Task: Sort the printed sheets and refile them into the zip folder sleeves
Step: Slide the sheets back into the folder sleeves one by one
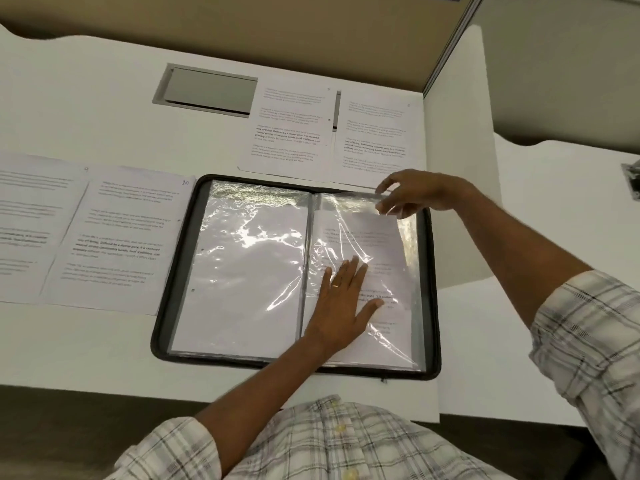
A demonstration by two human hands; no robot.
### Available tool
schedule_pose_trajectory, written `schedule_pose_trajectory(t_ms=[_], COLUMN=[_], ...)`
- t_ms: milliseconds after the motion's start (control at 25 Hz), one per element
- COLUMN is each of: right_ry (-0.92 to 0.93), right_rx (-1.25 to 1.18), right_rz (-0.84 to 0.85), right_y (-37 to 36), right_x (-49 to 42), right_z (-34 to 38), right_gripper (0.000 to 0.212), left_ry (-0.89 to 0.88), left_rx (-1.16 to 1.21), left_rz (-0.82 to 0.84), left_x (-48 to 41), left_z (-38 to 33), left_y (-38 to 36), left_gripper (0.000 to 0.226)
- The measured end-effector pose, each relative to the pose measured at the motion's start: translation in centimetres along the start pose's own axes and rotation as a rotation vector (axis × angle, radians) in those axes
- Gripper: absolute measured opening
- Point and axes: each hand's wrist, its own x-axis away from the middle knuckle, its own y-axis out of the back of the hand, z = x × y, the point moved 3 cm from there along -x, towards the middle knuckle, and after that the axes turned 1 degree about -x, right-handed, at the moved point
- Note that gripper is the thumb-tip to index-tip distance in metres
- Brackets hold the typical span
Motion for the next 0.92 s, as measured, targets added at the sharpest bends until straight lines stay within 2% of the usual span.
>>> schedule_pose_trajectory(t_ms=[120, 200, 320, 440, 520, 600, 720, 800, 920], right_ry=[0.124, 0.199, 0.284, 0.396, 0.455, 0.488, 0.569, 0.601, 0.609], right_rx=[-0.347, -0.564, -0.680, -0.659, -0.672, -0.523, 0.068, 0.361, 0.561], right_rz=[0.041, 0.045, 0.046, 0.037, -0.029, -0.209, -0.409, -0.411, -0.363], right_y=[-2.1, -3.9, -7.3, -10.4, -12.8, -16.1, -23.5, -27.9, -32.3], right_x=[1.9, 2.6, 2.7, 2.5, 2.7, 3.0, 2.5, 1.9, 1.4], right_z=[3.8, 6.4, 9.5, 10.7, 10.5, 9.1, 6.0, 4.3, 2.4], right_gripper=[0.048, 0.046, 0.047, 0.047, 0.048, 0.051, 0.059, 0.070, 0.075], left_ry=[0.206, 0.287, 0.299, 0.325, 0.343, 0.336, 0.329, 0.320, 0.242], left_rx=[0.535, 0.712, 0.798, 0.669, 0.642, 0.554, 0.272, 0.080, -0.225], left_rz=[-0.029, -0.067, -0.118, -0.173, -0.197, -0.213, -0.222, -0.233, -0.273], left_x=[0.6, 1.1, 2.3, 4.1, 5.1, 5.9, 7.0, 8.2, 9.8], left_z=[-2.0, -3.2, -3.4, -0.2, 3.3, 7.0, 11.3, 13.2, 15.0], left_y=[5.0, 9.1, 15.3, 19.8, 21.9, 23.2, 23.6, 22.5, 19.0], left_gripper=[0.071, 0.074, 0.089, 0.085, 0.089, 0.093, 0.096, 0.093, 0.074])
